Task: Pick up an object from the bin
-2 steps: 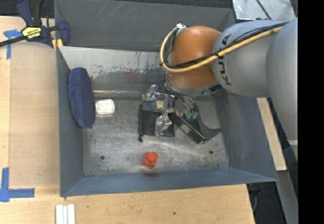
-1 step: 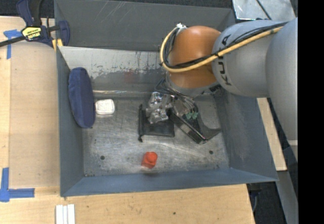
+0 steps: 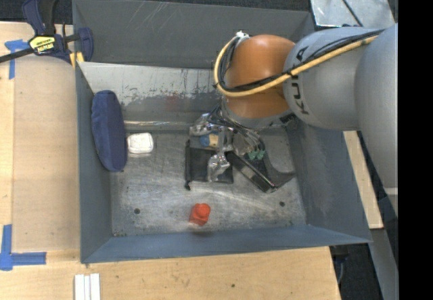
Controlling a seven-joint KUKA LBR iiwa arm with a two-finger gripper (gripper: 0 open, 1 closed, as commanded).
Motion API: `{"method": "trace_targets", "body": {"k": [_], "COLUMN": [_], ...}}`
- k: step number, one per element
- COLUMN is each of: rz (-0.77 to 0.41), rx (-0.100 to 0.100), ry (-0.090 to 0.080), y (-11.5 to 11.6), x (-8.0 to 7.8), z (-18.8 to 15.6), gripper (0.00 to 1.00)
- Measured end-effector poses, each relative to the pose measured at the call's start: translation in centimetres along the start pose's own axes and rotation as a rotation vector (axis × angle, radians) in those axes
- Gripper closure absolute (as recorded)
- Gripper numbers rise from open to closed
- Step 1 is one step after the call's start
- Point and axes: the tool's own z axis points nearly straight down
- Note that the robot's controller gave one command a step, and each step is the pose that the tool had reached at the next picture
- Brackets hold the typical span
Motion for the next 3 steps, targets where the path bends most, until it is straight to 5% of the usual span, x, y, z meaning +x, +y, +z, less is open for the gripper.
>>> {"method": "trace_targets", "body": {"k": [1,2,3], "rz": [0.0,0.0,0.0], "rx": [0.0,0.0,0.0], "ry": [0.0,0.0,0.0], "y": [0.0,0.0,0.0], "x": [0.0,0.0,0.0], "z": [0.0,0.0,0.0], "gripper": [1.0,0.0,1.0]}}
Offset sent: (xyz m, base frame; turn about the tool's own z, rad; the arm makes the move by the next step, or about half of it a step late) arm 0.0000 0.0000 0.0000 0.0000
